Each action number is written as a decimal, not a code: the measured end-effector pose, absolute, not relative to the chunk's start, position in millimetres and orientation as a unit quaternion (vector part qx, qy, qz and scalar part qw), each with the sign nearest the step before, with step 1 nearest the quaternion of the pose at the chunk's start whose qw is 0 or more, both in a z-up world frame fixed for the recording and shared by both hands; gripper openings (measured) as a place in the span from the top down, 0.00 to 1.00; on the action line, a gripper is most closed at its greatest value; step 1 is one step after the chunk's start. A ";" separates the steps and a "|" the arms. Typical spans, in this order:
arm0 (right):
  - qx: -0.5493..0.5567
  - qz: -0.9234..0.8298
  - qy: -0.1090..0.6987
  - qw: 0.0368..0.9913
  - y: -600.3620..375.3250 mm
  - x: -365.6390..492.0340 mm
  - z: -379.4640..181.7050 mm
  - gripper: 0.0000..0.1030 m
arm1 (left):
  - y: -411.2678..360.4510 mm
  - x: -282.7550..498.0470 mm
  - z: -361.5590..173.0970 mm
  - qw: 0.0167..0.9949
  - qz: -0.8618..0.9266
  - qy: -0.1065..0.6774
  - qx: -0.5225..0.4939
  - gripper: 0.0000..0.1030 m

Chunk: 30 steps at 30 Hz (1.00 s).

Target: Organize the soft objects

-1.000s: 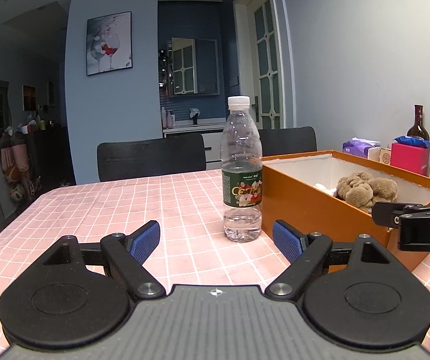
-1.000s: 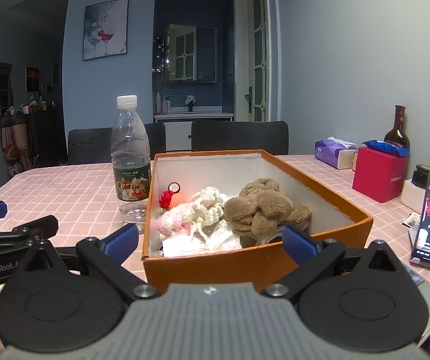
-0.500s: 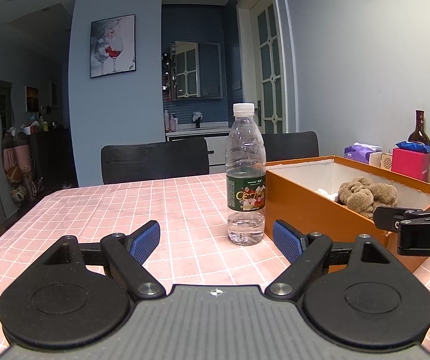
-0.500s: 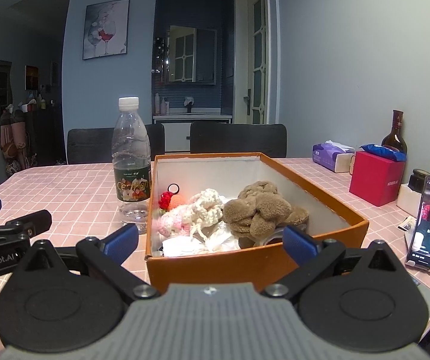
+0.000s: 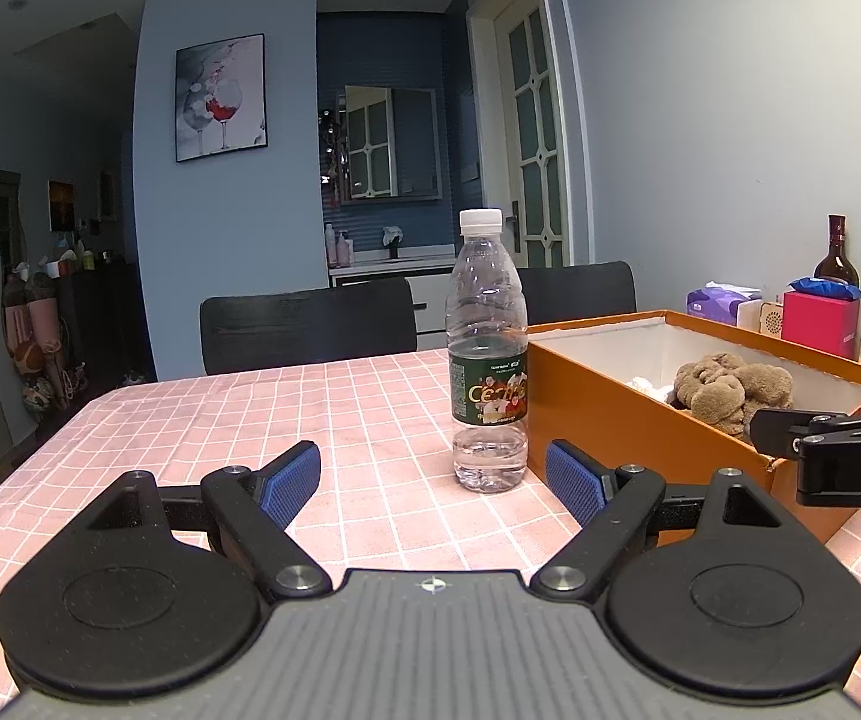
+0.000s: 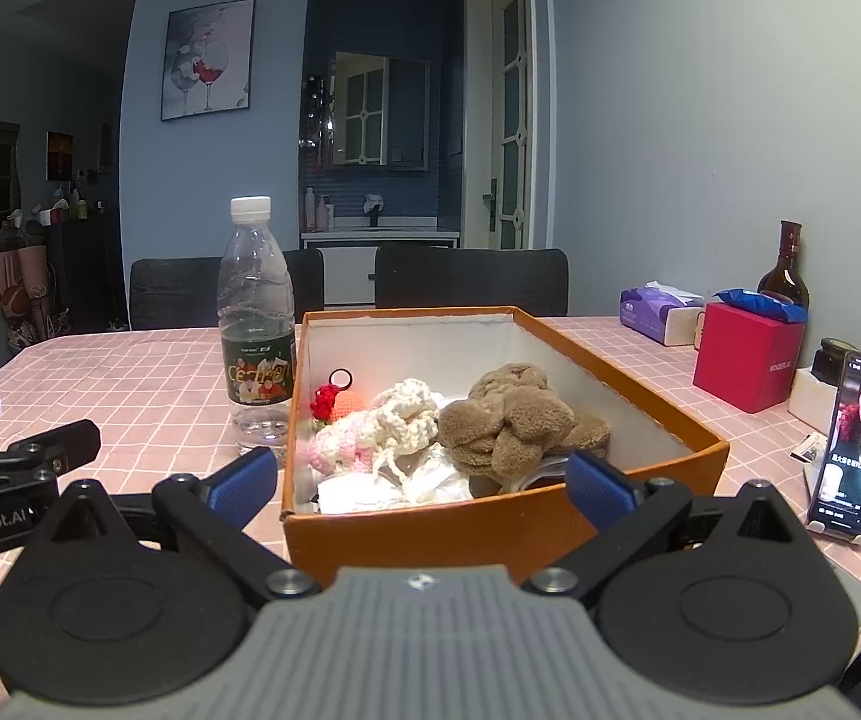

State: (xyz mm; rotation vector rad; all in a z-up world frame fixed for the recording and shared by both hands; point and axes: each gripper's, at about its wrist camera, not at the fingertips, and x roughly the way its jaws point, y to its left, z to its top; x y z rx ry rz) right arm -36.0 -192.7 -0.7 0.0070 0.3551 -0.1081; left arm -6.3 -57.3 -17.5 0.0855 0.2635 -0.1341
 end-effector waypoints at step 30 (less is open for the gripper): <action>-0.004 -0.045 0.182 0.982 -188.3 -34.7 -2.3 0.03 | -52.8 -8.0 -15.8 0.988 -0.063 0.131 0.049 0.04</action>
